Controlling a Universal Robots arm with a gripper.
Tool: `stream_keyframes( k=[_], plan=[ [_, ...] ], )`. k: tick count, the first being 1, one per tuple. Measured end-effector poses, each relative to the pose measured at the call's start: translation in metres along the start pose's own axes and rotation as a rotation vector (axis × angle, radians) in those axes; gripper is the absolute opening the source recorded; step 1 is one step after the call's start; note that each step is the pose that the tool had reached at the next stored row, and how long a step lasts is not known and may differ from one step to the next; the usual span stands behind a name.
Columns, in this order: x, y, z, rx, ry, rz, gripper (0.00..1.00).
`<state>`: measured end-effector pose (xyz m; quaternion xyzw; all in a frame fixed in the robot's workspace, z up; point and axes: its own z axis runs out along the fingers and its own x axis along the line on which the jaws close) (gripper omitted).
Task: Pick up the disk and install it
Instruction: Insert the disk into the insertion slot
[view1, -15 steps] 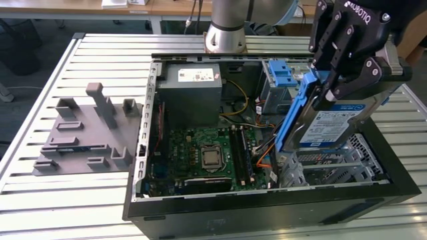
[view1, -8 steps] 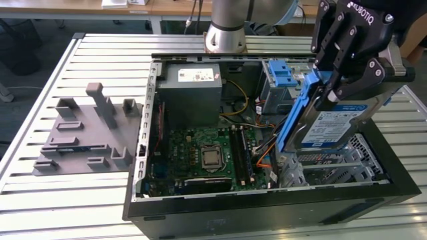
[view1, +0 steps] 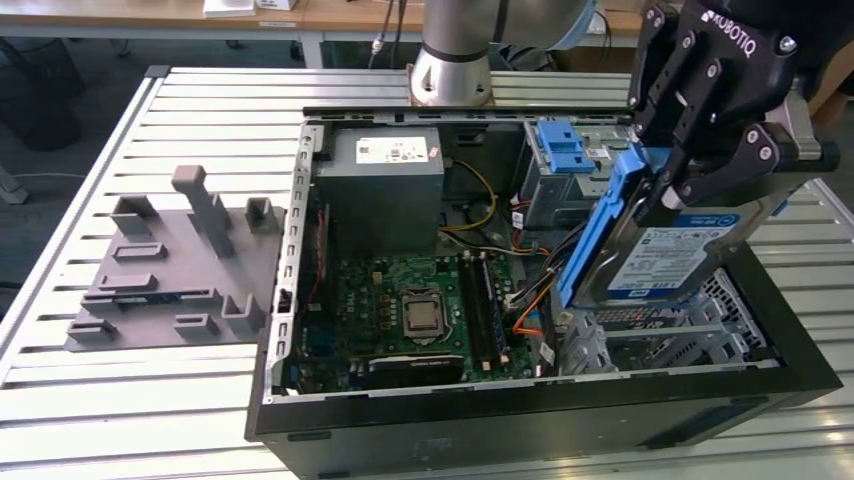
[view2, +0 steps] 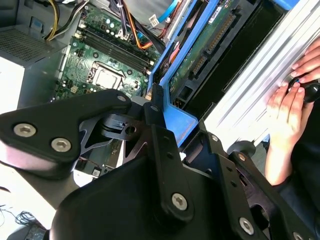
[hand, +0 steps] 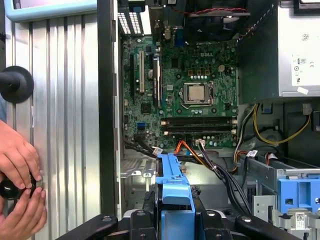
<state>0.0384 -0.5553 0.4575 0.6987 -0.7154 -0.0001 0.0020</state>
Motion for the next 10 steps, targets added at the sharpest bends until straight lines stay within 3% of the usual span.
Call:
stream_keyframes(
  k=[10],
  plan=[
    [0.0016, -0.0059, 0.0018, 0.0, 0.0002, 0.0, 0.36]
  ],
)
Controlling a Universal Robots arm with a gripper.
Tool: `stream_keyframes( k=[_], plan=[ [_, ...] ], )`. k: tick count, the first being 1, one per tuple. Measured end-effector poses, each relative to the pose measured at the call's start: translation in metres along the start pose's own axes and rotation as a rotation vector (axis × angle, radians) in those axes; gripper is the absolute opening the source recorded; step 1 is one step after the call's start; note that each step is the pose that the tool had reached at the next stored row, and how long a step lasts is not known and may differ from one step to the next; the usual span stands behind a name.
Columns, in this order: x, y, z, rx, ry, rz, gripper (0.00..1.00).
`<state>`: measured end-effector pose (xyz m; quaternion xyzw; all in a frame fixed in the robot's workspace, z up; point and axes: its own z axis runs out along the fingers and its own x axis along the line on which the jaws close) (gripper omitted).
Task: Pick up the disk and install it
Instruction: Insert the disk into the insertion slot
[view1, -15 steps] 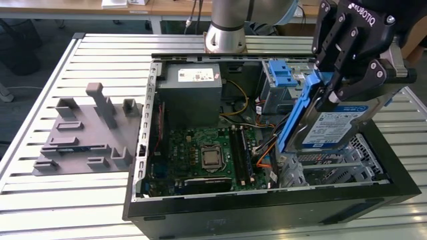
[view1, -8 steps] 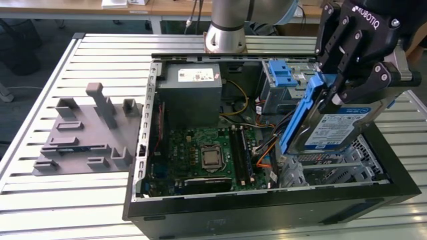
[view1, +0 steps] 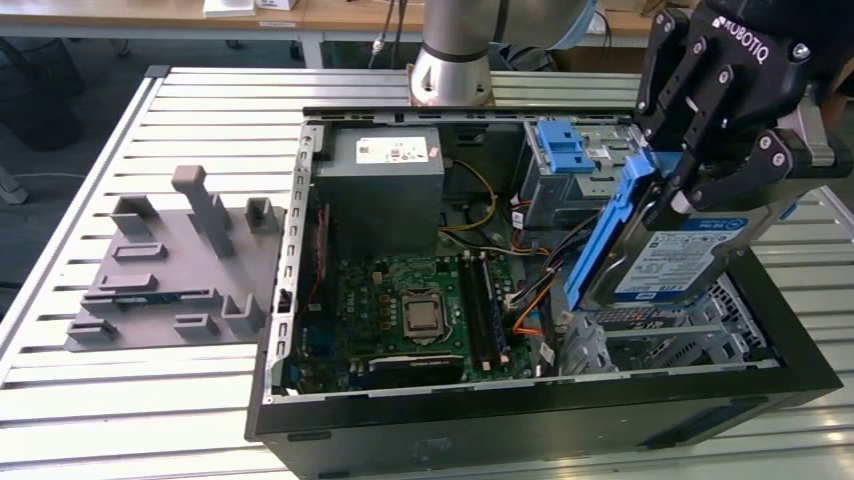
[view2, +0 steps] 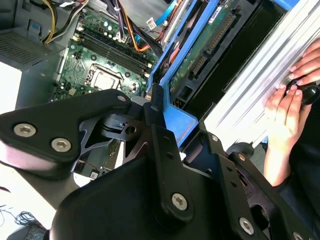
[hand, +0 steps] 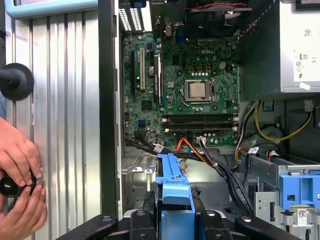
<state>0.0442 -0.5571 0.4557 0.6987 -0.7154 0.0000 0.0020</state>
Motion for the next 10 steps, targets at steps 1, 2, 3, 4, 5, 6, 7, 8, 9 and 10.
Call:
stream_keyframes(
  k=[1, 2, 3, 4, 5, 6, 7, 8, 9, 10],
  plan=[
    [0.0004, -0.0006, 0.0002, 0.0, 0.0, 0.0, 0.36],
    [0.0007, -0.0011, 0.0005, 0.0, -0.0002, 0.0, 0.36],
    [0.0011, -0.0017, 0.0007, 0.0, -0.0002, 0.0, 0.36],
    [0.0013, -0.0022, 0.0009, 0.0, -0.0003, 0.0, 0.36],
    [0.0014, -0.0027, 0.0011, 0.0, -0.0002, 0.0, 0.36],
    [0.0014, -0.0033, 0.0012, 0.0, 0.0, 0.0, 0.36],
    [0.0014, -0.0036, 0.0013, 0.0, 0.0001, -0.001, 0.36],
    [0.0015, -0.0037, 0.0016, 0.0, -0.0001, -0.002, 0.36],
    [0.0016, -0.0039, 0.0018, 0.0, -0.0001, -0.005, 0.36],
    [0.0019, -0.0041, 0.0021, 0.0001, -0.0003, -0.006, 0.36]
  ],
)
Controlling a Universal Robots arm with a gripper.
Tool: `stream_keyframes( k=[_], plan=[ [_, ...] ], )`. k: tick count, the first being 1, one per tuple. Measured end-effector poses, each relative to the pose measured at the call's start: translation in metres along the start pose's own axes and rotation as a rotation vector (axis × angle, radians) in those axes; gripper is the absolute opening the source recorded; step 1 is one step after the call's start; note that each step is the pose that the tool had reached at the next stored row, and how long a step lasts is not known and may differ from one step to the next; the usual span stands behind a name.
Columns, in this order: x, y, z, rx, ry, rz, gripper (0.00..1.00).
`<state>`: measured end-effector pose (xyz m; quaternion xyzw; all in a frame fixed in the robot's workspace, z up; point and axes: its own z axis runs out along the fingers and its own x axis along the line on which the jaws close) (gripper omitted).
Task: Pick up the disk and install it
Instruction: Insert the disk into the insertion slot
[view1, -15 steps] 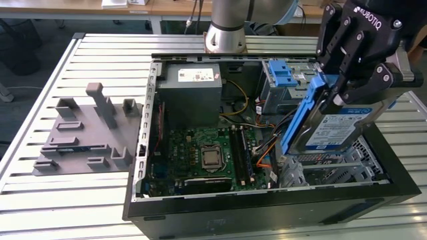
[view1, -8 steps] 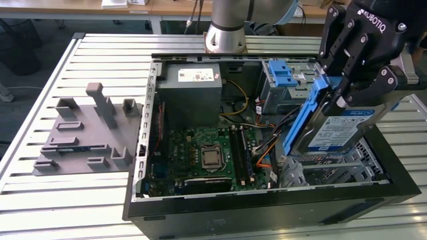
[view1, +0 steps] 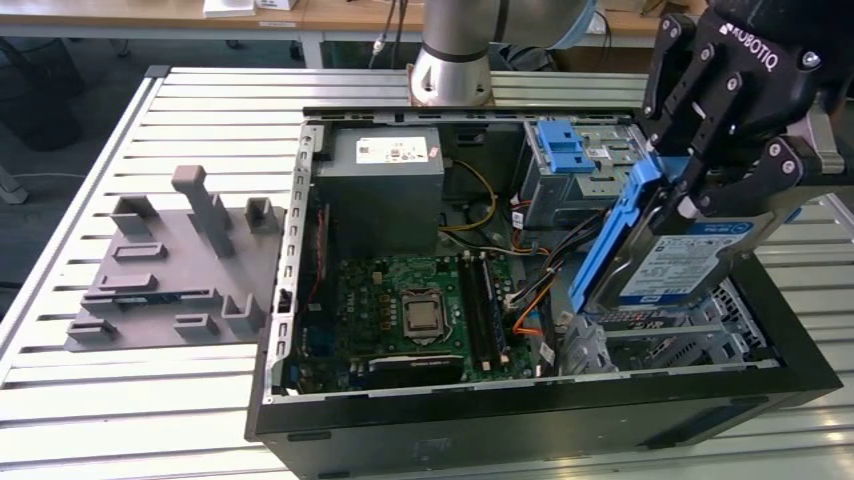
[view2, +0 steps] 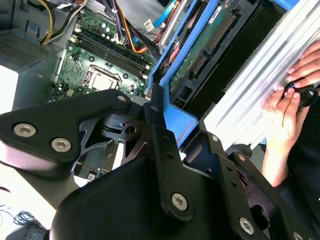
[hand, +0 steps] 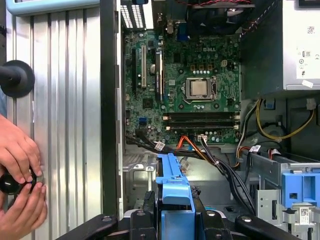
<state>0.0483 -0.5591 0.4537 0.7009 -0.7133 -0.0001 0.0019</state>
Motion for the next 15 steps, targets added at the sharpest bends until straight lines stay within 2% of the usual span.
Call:
stream_keyframes(
  k=[10, 15],
  plan=[
    [0.001, -0.0048, 0.0019, 0.0, 0.0002, -0.001, 0.36],
    [0.001, -0.007, 0.0031, -0.0003, 0.0004, -0.018, 0.36]
  ],
)
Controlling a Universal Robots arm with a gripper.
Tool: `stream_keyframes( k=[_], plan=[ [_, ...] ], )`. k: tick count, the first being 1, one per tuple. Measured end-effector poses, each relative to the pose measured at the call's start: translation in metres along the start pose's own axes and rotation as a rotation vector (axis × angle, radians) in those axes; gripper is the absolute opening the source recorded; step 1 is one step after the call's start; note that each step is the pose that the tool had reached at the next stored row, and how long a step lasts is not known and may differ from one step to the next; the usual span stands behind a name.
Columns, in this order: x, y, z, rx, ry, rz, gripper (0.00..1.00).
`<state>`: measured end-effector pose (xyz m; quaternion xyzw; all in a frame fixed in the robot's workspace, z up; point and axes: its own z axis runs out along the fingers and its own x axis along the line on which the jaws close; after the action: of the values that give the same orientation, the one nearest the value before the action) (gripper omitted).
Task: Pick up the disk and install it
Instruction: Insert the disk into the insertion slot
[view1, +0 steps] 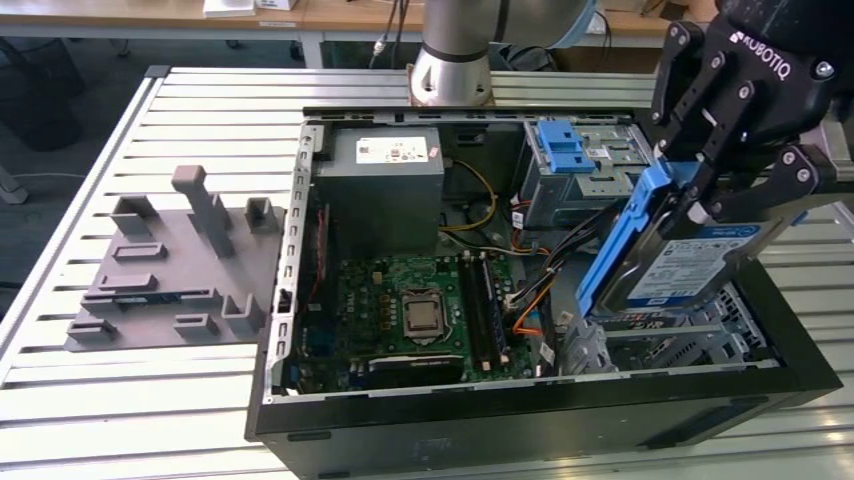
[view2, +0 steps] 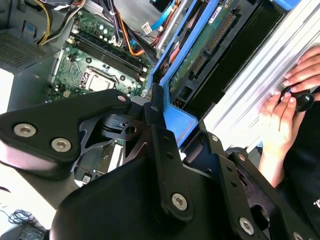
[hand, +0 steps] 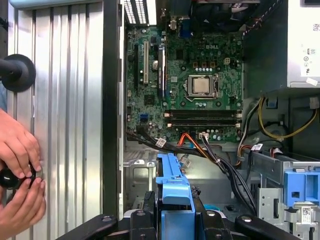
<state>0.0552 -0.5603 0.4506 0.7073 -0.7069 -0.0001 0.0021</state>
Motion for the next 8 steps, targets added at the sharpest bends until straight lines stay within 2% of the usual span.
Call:
stream_keyframes(
  k=[8],
  plan=[
    [0.0, -0.0065, 0.0016, -0.0004, -0.0001, 0.0, 0.36]
  ],
)
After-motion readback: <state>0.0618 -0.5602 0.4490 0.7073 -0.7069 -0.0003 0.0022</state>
